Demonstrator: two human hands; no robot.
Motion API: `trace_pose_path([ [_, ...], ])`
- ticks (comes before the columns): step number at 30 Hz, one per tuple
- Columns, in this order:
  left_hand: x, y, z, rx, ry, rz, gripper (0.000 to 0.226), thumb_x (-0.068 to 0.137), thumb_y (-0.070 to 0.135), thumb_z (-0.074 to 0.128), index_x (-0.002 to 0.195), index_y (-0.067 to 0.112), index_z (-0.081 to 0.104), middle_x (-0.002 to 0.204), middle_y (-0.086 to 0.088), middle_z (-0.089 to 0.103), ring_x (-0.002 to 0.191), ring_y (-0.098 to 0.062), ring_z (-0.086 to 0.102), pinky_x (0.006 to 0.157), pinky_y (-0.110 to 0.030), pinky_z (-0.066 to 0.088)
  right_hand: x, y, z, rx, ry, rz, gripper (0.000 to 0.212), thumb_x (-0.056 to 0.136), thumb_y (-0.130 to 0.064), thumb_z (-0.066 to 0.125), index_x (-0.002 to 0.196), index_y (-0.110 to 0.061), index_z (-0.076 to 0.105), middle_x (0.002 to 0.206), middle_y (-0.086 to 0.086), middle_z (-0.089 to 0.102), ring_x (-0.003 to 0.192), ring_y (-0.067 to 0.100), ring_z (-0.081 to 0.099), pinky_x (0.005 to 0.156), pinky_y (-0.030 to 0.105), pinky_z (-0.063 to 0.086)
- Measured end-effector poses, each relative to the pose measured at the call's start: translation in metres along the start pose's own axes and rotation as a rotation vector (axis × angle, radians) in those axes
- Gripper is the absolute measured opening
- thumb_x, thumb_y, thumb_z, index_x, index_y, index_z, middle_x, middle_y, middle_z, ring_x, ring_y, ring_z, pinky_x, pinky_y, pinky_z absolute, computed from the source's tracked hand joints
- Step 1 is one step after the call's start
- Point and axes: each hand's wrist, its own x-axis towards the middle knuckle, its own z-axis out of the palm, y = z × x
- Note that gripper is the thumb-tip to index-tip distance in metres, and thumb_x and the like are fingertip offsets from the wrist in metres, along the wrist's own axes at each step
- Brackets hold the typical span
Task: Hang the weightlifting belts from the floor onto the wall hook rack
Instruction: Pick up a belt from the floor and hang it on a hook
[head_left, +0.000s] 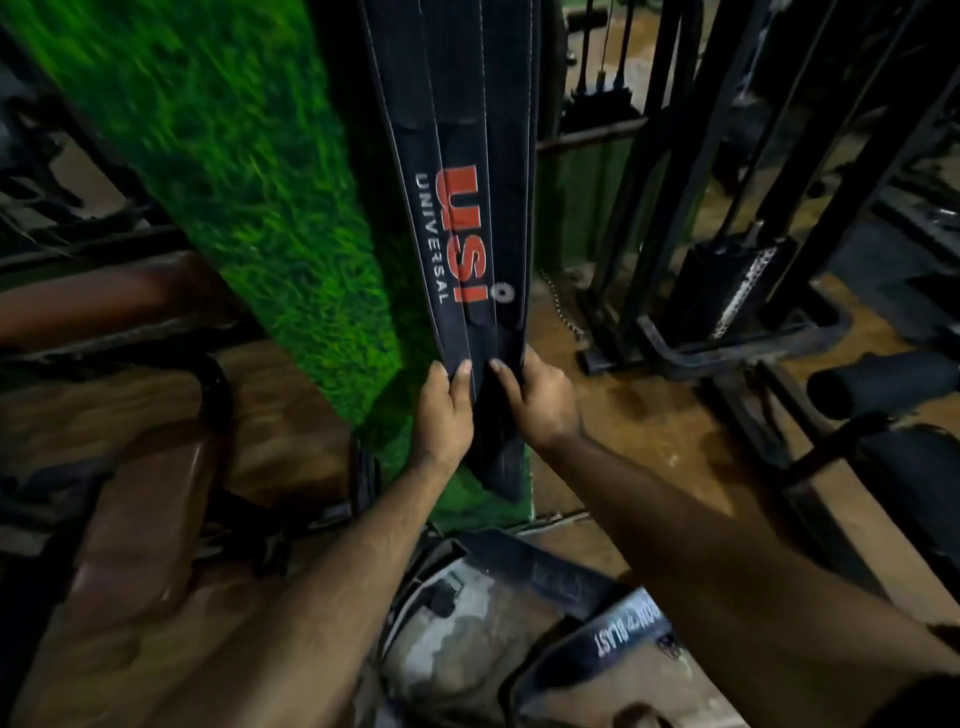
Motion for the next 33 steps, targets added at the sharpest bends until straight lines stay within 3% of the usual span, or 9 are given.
trace_pose_path([
  [3,-0.009,-0.033,0.013,0.068,-0.027,0.011,0.030,0.105,0.024,0.049,0.098,-0.003,0.061,0.084,-0.008,0.064,0.081,-0.024,0.061,0.068,-0.031,0.046,-0.020,0.035,0.023,-0.040,-0.056,0.107,0.034,0.105,-0.039,0.050,0.118,-0.011,0.062,0.104,0.018,0.075,0.096,0.040,0.070,0.073,0.044,0.055],
  [7,-0.012,-0.059,0.033,0.129,-0.045,0.039,0.048,0.101,0.040,0.044,0.087,-0.003,0.058,0.080,-0.022,0.065,0.076,-0.035,0.064,0.064,-0.045,0.048,-0.038,0.071,0.042,-0.094,-0.104,0.277,0.040,0.104,-0.045,0.048,0.111,-0.008,0.064,0.103,0.024,0.074,0.096,0.043,0.070,0.075,0.045,0.055],
  [11,-0.025,-0.089,0.048,0.183,-0.099,0.012,0.038,0.102,0.031,0.050,0.073,0.006,0.046,0.069,-0.022,0.057,0.067,-0.041,0.059,0.056,-0.042,0.036,-0.041,0.088,0.052,-0.123,-0.143,0.340,0.046,0.103,-0.050,0.046,0.111,-0.009,0.064,0.103,0.024,0.074,0.096,0.043,0.070,0.075,0.044,0.056],
  [14,-0.031,-0.104,0.054,0.194,-0.125,-0.024,0.033,0.103,0.028,0.052,0.074,0.013,0.043,0.068,-0.023,0.055,0.067,-0.041,0.057,0.058,-0.037,0.029,-0.050,0.104,0.063,-0.142,-0.164,0.374,0.048,0.102,-0.052,0.046,0.107,-0.009,0.066,0.102,0.023,0.074,0.096,0.042,0.071,0.074,0.044,0.056],
  [21,-0.044,-0.131,0.059,0.195,-0.203,-0.120,0.038,0.101,0.033,0.051,0.082,0.000,0.054,0.083,-0.027,0.065,0.078,-0.042,0.063,0.065,-0.049,0.049,-0.062,0.121,0.076,-0.163,-0.228,0.435,0.050,0.101,-0.053,0.047,0.113,-0.009,0.068,0.106,0.023,0.074,0.096,0.040,0.070,0.076,0.043,0.057],
  [24,-0.043,-0.134,0.057,0.165,-0.261,-0.199,0.039,0.098,0.038,0.054,0.101,0.000,0.064,0.096,-0.019,0.072,0.089,-0.036,0.068,0.076,-0.049,0.056,-0.073,0.126,0.078,0.031,-0.230,0.578,0.058,0.089,-0.064,0.056,0.119,-0.016,0.069,0.113,0.012,0.076,0.104,0.032,0.071,0.087,0.046,0.059],
  [27,-0.053,-0.142,0.055,0.197,-0.242,-0.331,0.033,0.095,0.034,0.061,0.115,0.008,0.064,0.110,-0.012,0.074,0.101,-0.032,0.069,0.086,-0.047,0.057,-0.089,0.136,0.085,0.235,-0.109,0.733,0.074,0.070,-0.075,0.063,0.126,-0.026,0.061,0.121,0.002,0.073,0.110,0.025,0.069,0.096,0.047,0.057],
  [30,-0.079,-0.157,0.051,0.249,-0.194,-0.496,0.037,0.096,0.026,0.065,0.126,0.005,0.064,0.122,-0.016,0.071,0.113,-0.032,0.067,0.095,-0.042,0.055,-0.109,0.134,0.085,0.309,0.005,0.878,0.066,0.083,-0.057,0.072,0.135,-0.020,0.053,0.127,0.007,0.067,0.110,0.027,0.066,0.095,0.045,0.056],
  [33,-0.126,-0.178,0.045,0.247,-0.327,-0.617,0.023,0.097,0.017,0.061,0.112,0.003,0.071,0.111,-0.022,0.073,0.103,-0.040,0.068,0.087,-0.047,0.056,-0.139,0.138,0.086,0.306,-0.058,0.979,0.039,0.093,-0.036,0.071,0.120,-0.010,0.061,0.113,0.012,0.068,0.100,0.027,0.063,0.086,0.039,0.051],
])
